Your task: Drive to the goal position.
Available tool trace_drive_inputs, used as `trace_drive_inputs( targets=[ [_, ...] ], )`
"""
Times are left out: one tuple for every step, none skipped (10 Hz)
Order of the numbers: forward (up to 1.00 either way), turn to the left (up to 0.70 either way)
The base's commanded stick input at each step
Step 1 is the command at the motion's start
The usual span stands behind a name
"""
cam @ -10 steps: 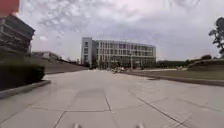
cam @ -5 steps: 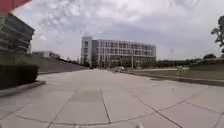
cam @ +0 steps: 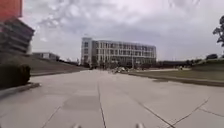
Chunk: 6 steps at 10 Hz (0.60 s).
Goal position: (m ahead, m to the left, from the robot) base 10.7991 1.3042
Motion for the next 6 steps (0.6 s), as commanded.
trace_drive_inputs(
  targets=[
    [0.7, 0.0],
    [0.7, 0.0],
    [0.7, 0.0],
    [0.7, 0.0],
    [0.7, 0.0],
    [0.7, 0.0]
  ],
)
